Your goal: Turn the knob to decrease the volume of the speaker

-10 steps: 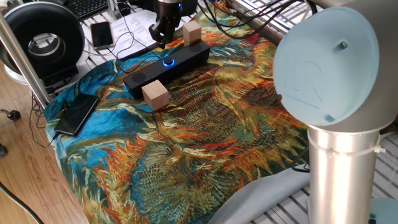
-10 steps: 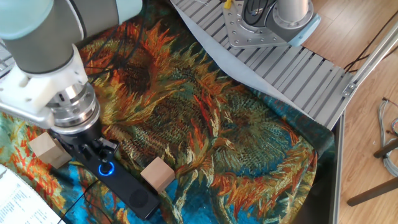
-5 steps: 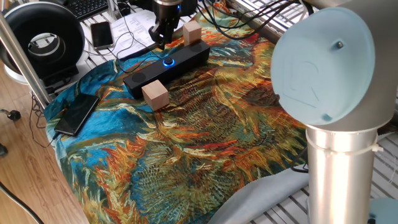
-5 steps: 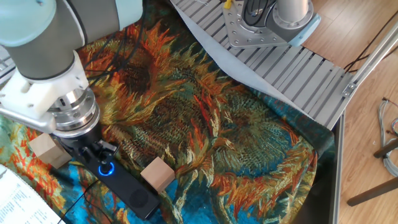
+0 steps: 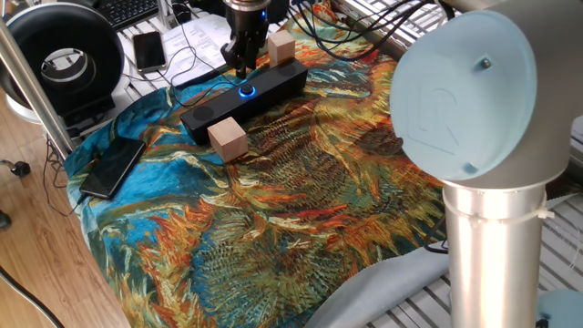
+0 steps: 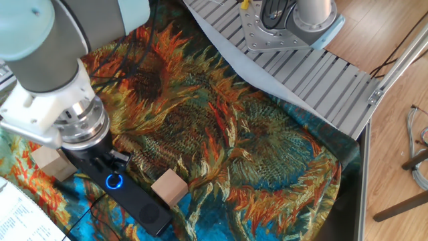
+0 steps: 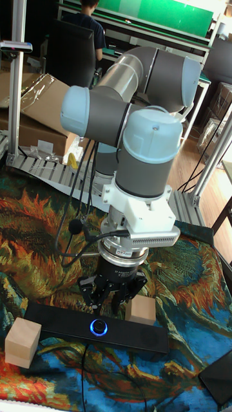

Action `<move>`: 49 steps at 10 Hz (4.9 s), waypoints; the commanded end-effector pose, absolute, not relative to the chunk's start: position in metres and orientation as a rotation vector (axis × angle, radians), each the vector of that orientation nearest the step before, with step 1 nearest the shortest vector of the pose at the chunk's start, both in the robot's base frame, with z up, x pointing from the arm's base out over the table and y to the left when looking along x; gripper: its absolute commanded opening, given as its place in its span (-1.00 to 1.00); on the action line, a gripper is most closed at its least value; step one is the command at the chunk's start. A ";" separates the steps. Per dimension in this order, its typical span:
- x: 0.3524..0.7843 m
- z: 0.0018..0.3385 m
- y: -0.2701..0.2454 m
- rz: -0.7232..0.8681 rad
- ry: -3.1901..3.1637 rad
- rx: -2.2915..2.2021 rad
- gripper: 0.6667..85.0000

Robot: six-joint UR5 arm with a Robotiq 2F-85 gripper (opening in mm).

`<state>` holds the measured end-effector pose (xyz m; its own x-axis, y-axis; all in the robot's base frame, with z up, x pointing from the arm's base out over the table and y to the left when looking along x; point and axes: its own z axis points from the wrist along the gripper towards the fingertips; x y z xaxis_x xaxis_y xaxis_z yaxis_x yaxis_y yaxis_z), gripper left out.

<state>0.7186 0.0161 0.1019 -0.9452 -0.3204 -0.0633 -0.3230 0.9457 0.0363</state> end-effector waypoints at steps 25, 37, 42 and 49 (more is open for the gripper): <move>0.727 0.059 0.015 0.096 2.990 -0.585 0.07; 0.721 0.059 0.014 0.074 3.013 -0.553 -0.25; 0.717 0.063 0.005 0.000 2.983 -0.741 -0.26; 0.712 0.058 0.006 0.004 2.859 -1.100 -0.25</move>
<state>0.7138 0.0081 0.0583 -0.8008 -0.5947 -0.0706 -0.5948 0.8036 -0.0215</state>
